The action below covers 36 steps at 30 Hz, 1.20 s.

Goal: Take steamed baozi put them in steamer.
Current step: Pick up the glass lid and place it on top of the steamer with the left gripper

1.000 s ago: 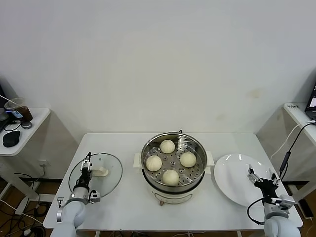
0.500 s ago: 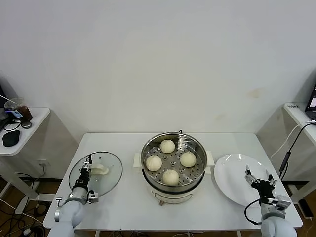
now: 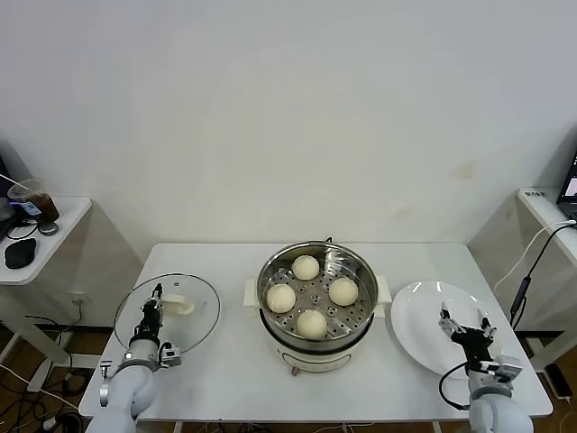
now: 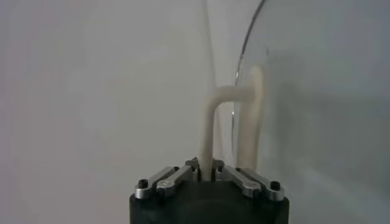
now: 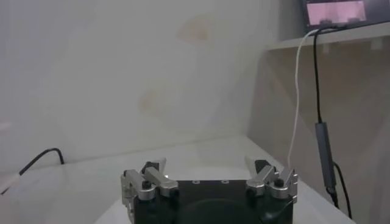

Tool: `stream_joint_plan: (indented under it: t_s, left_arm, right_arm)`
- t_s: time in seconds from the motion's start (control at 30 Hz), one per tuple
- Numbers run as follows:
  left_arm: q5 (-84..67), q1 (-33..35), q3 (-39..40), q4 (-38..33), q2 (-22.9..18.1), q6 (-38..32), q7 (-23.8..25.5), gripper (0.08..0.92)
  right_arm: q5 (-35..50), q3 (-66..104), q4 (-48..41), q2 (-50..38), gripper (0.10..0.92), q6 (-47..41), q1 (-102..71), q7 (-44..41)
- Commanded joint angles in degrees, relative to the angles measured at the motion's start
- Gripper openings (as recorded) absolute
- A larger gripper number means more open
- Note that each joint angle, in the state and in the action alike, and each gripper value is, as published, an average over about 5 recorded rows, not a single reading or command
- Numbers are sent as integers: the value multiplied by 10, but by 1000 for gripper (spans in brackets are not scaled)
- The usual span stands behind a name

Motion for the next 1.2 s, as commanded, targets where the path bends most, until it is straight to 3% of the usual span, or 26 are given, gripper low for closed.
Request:
stream_joint_plan:
  t_s: [0.03,0.33,0.67,1.2]
  left_arm:
    - [97,53,23,-201,-38,271,118,169]
    - [199,74,3,-306,-127,285,201,169]
    - [207,90,78,-387,-168,285,216,169]
    - [245,8,253,-313,-225,285,255,169]
  right_arm:
    - [1,-5,11,0,823,-5,1,-1]
    - [3,-4,34,-10,823,-21,-15,1]
    - [0,-7,34,-11,823,-24,-22,1]
    - [-7,10,37,-6,823,-27,-31,1]
